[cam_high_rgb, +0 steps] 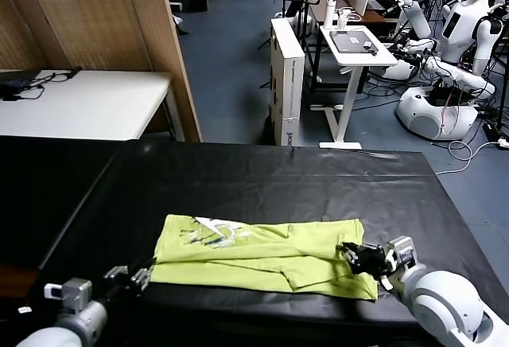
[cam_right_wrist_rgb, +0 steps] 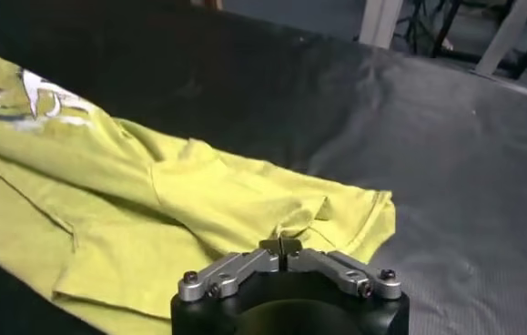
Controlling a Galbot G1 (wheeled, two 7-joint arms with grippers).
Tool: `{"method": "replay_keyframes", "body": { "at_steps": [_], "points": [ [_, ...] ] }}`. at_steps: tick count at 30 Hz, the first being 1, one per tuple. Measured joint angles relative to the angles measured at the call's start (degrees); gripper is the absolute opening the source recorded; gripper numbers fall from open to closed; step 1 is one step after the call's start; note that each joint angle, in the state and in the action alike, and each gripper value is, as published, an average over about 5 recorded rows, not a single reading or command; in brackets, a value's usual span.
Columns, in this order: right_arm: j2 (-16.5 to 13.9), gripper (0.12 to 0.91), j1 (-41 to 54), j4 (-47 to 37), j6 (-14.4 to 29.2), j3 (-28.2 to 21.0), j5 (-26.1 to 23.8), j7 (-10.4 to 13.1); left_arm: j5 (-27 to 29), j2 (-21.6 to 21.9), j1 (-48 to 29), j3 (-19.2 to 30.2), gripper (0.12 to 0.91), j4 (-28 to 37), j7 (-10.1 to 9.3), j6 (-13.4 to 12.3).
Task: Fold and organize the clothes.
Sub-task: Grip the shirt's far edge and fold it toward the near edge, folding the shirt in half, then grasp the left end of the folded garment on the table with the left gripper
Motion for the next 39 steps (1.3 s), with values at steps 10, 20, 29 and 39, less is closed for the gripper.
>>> {"method": "replay_keyframes", "body": {
  "at_steps": [10, 20, 29, 39],
  "points": [
    [7.5, 0.906, 4.1, -7.3, 2.0, 0.2, -3.3, 1.0, -4.1, -1.3, -8.4, 0.4, 0.907, 3.6, -2.71, -2.6],
    [12.6, 0.907, 4.6, -13.1, 7.3, 0.8, -3.1, 2.1, -2.7, -3.6, -19.6, 6.9, 0.907, 12.1, -0.70, -5.5],
    [14.7, 0.907, 4.6, -15.0, 7.4, 1.1, -3.8, 2.6, -0.6, -5.1, -23.3, 10.4, 0.907, 15.8, -0.48, -6.5],
    [16.4, 0.907, 4.8, -16.4, 7.8, 0.8, -4.9, 2.9, -0.5, -5.7, -24.9, 11.9, 0.907, 19.3, 0.31, -6.8]
  ]
}}
